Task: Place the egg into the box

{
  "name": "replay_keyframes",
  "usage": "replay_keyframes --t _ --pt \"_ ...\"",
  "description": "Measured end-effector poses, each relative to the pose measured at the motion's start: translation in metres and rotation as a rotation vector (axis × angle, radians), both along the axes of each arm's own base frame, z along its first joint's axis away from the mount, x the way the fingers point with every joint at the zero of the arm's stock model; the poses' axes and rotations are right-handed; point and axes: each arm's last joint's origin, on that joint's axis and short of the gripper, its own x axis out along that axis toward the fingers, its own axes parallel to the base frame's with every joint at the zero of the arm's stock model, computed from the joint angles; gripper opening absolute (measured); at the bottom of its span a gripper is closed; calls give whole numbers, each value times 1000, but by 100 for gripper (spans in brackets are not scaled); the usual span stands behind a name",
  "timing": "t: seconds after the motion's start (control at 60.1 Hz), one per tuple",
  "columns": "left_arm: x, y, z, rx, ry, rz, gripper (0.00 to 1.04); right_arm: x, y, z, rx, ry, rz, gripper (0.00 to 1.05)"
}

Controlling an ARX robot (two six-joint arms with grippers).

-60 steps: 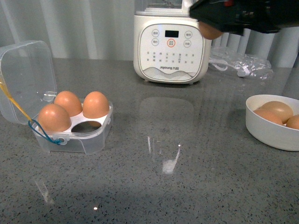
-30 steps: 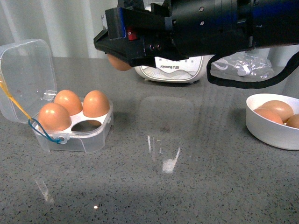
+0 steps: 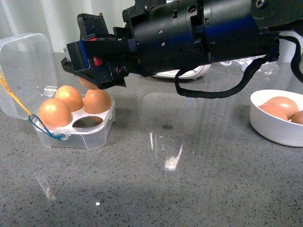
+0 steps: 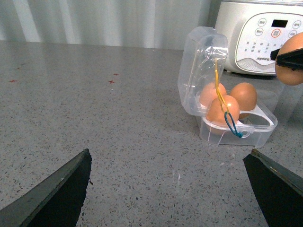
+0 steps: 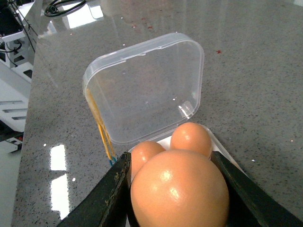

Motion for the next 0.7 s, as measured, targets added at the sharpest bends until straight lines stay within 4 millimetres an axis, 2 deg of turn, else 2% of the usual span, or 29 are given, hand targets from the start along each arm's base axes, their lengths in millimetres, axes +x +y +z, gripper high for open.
replay_keyframes --t 0.699 --pt "0 0 0 0 0 0 98 3 6 -23 -70 15 33 43"
